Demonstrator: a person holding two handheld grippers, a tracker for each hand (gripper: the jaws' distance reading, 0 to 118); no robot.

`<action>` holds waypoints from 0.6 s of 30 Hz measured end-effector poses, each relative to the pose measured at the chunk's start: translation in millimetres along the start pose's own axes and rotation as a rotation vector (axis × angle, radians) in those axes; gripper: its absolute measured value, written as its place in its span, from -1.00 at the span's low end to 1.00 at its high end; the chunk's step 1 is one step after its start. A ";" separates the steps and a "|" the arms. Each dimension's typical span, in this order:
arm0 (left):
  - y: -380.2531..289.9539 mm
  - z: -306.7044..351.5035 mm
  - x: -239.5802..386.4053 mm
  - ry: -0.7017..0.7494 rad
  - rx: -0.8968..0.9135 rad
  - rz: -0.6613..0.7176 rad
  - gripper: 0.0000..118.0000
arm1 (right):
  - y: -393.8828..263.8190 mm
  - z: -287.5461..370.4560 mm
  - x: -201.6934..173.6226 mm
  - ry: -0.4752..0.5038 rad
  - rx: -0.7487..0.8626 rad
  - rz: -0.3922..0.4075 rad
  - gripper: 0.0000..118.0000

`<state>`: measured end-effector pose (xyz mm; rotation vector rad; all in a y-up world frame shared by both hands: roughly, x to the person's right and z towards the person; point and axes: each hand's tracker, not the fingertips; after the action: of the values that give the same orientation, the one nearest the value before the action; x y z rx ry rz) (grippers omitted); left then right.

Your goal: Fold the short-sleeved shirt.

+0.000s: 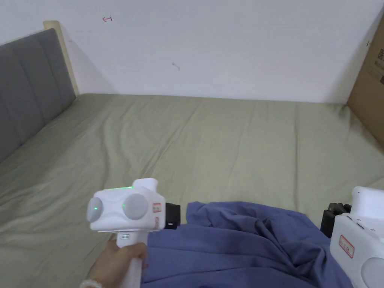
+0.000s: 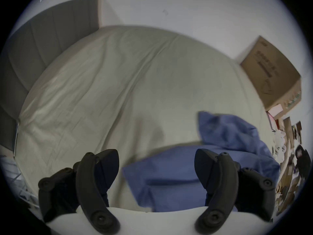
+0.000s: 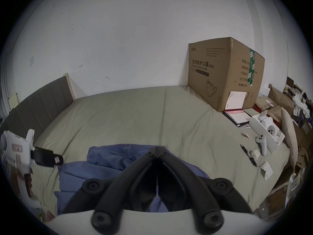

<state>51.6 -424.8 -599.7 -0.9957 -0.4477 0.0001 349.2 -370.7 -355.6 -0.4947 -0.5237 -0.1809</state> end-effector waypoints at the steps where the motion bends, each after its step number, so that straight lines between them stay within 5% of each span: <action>1: 5.3 -10.8 -12.0 0.019 -0.004 0.027 0.63 | -0.2 -3.1 -2.1 0.004 -0.002 0.004 -1.00; 6: -2.2 -58.8 -43.6 0.112 -0.162 0.108 0.13 | -6.2 -19.5 -7.4 0.010 -0.047 0.007 -1.00; 9: -23.4 -78.4 -46.4 0.125 -0.194 0.113 -0.97 | -8.5 -25.5 -10.9 0.025 -0.064 0.012 -1.00; 13: -21.4 -67.9 -26.8 0.224 -0.126 -0.031 -0.97 | -7.6 -33.2 -15.1 0.045 -0.084 0.041 -1.00; 16: -10.9 -73.4 -37.9 0.210 -0.141 0.006 -0.97 | 0.8 -40.2 -14.3 0.094 -0.103 0.001 -0.99; 18: -9.0 -62.5 -38.4 0.194 -0.117 0.009 -0.97 | 12.9 -47.8 -14.7 0.142 -0.117 0.017 -0.64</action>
<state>37.7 -488.1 -635.2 -1.1007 -0.2670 -0.1147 361.2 -382.6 -404.4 -0.5953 -0.3719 -0.2298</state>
